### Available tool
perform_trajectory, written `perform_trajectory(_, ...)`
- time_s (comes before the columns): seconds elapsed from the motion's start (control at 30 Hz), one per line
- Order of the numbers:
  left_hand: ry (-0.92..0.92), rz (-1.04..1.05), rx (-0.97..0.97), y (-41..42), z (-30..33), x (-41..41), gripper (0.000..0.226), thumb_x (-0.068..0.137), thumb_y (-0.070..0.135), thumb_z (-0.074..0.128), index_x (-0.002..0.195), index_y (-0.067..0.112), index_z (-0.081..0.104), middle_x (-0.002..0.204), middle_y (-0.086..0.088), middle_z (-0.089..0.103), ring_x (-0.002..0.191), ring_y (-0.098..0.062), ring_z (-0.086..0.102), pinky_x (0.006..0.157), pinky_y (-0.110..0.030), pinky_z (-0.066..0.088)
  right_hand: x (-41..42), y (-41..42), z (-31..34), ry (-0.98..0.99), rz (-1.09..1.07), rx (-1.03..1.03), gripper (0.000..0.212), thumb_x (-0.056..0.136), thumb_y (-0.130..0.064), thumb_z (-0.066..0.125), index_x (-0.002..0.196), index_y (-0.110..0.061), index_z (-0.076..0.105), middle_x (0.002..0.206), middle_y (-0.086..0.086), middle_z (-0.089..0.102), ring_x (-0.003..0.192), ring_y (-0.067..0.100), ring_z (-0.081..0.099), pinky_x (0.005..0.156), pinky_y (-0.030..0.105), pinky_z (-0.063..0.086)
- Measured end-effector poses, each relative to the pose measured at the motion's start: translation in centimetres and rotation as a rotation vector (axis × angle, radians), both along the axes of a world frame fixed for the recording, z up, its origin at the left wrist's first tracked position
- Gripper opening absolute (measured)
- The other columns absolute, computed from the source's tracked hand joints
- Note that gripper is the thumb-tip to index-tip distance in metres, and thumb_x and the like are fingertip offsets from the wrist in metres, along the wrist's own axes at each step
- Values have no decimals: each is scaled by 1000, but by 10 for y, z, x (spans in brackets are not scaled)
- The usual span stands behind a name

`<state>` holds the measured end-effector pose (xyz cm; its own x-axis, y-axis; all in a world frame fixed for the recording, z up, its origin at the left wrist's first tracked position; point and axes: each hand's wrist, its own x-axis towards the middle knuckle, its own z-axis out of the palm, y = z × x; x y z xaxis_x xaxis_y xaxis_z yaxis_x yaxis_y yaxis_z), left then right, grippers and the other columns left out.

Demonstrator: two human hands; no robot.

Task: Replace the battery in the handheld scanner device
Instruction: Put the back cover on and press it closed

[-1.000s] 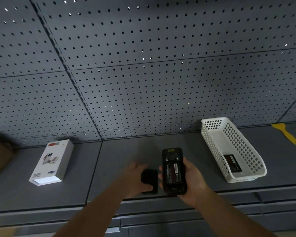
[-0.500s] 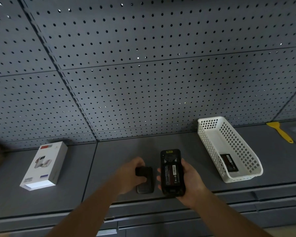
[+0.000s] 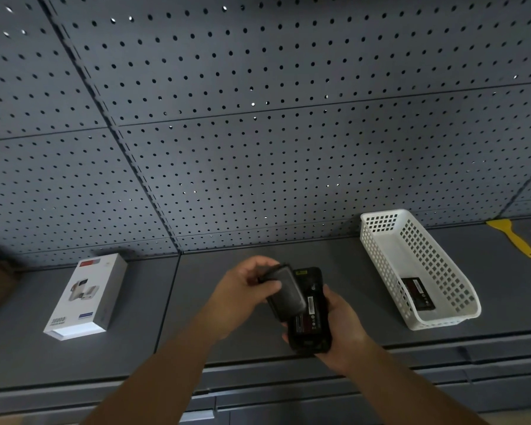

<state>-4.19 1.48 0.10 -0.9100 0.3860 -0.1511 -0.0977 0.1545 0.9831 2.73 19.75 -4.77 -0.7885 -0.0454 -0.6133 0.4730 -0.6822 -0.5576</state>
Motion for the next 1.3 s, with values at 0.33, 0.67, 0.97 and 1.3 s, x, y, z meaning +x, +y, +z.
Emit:
perform_trajectory(0.33, 81, -109, -102, 18, -8, 14, 32, 90, 1, 72, 114, 22, 71, 104, 2, 76, 89, -13, 72, 72, -36, 63, 1, -2, 5, 36, 27, -32, 71, 107, -54, 28, 106, -11, 85, 110, 24, 77, 88, 39, 70, 80, 50, 54)
perform_trajectory(0.67, 263, -133, -246, 19, -7, 24, 34, 90, 17, 74, 114, 40, 68, 98, 19, 72, 87, -1, 68, 83, -30, 60, 0, -3, 10, 9, 1, -70, 67, 105, -55, 33, 115, -11, 81, 117, 23, 78, 86, 38, 76, 83, 51, 54)
perform_trajectory(0.97, 400, -164, -372, 19, -16, 32, 45, 88, 27, 74, 130, 38, 60, 120, 28, 52, 117, 7, 46, 99, -15, 40, 3, -5, 14, -7, -12, -86, 66, 105, -56, 32, 131, -9, 71, 118, 23, 76, 93, 36, 73, 78, 47, 59)
perform_trajectory(1.3, 317, -114, -315, 18, -23, 38, 45, 88, 22, 78, 129, 34, 64, 124, 17, 35, 113, 6, 47, 96, 2, 37, 7, -3, 21, 34, 52, -67, 64, 107, -54, 30, 127, -12, 73, 112, 22, 80, 89, 32, 80, 68, 42, 66)
